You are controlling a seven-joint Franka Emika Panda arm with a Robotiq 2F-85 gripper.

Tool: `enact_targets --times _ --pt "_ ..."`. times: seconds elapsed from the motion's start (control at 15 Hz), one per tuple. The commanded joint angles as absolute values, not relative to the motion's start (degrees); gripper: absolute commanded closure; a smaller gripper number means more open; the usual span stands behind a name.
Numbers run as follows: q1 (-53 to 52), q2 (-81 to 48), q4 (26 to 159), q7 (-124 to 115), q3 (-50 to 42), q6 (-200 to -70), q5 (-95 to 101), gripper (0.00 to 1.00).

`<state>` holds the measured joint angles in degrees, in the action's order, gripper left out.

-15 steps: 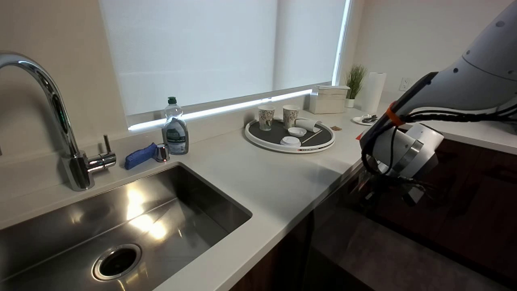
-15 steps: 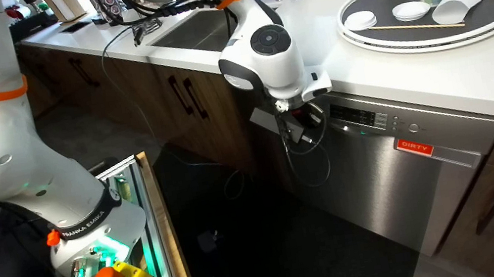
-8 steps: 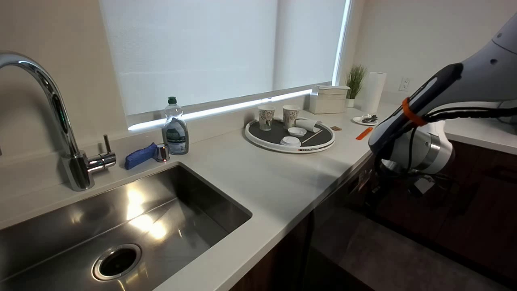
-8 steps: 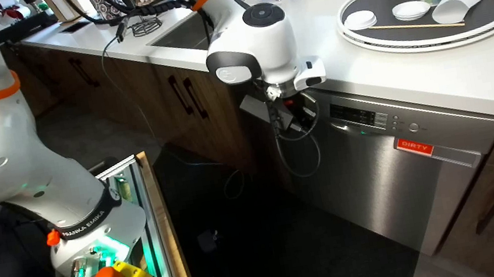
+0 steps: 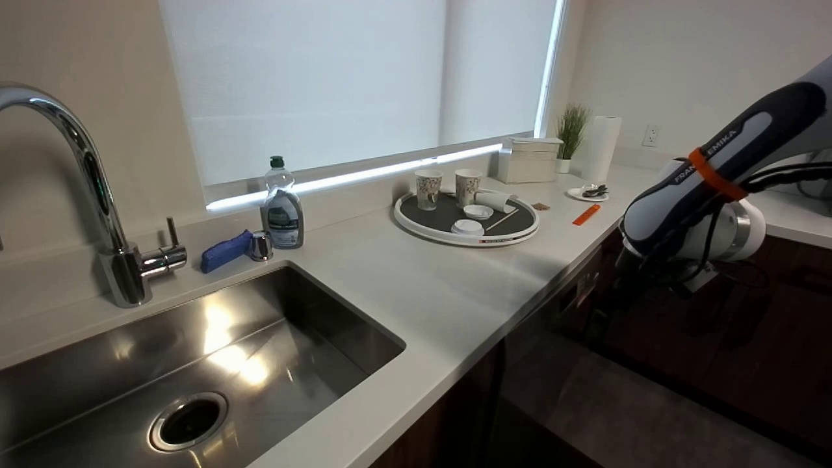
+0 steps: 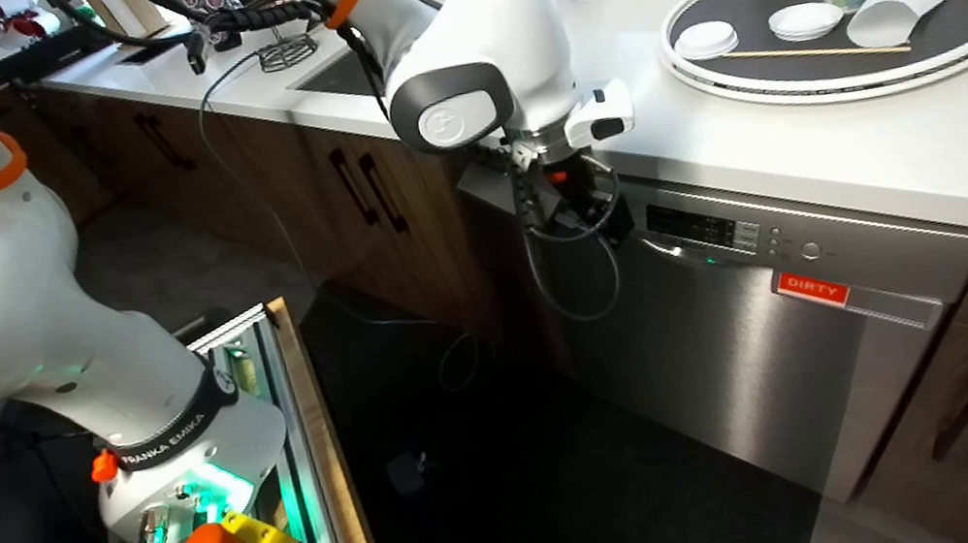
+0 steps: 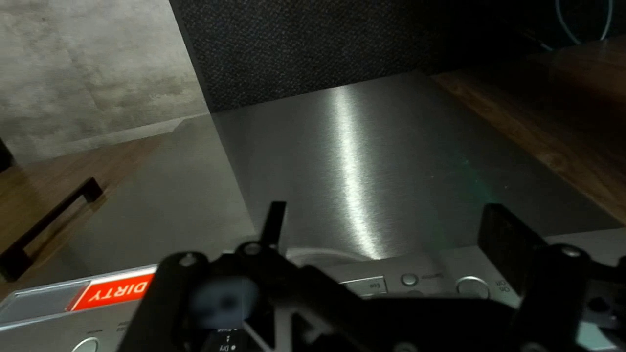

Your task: Press a button on the dishwasher

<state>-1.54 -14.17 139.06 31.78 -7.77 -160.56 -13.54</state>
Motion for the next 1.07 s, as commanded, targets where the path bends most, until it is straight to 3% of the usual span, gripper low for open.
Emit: enact_targets --times 0.0,1.0 --pt "1.37 -10.00 141.45 24.60 -5.47 -158.96 -6.30 0.00" --pt "2.88 -1.94 145.40 22.77 -2.26 -159.80 -5.03 0.00"
